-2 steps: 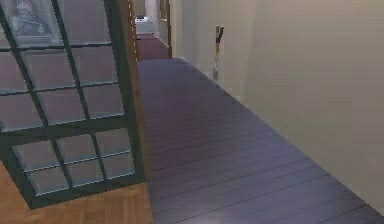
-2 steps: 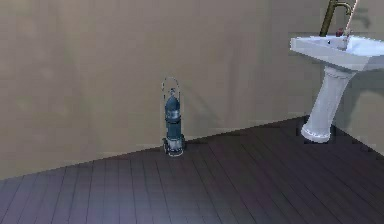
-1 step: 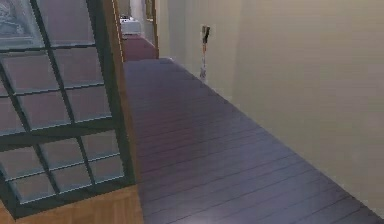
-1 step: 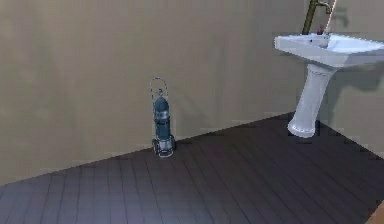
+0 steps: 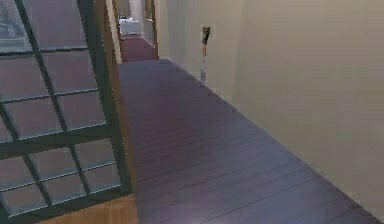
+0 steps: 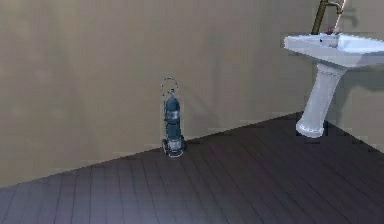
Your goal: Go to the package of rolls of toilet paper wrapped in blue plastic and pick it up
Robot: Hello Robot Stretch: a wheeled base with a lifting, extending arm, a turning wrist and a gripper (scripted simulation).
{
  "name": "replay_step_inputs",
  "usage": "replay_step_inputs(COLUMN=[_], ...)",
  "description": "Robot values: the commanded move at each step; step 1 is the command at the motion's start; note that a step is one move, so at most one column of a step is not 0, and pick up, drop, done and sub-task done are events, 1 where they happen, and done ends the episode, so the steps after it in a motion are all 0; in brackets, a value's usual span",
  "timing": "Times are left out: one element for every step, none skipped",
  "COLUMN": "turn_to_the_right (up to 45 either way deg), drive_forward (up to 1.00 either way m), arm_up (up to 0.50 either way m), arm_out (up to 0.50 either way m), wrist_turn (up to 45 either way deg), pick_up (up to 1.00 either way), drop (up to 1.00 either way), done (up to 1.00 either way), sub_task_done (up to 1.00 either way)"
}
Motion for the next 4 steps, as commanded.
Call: replay_step_inputs(turn_to_the_right=[-45.0,-18.0,0.0,-36.0], drive_forward=[0.0,0.0,0.7,0.0], arm_up=[0.0,0.0,0.0,0.0], arm_out=[0.0,0.0,0.0,0.0], wrist_turn=[0.0,0.0,0.0,0.0], pick_up=[0.0,0.0,0.0,0.0], drop=[0.0,0.0,0.0,0.0], done=[0.0,0.0,0.0,0.0], sub_task_done=[0.0,0.0,0.0,0.0])
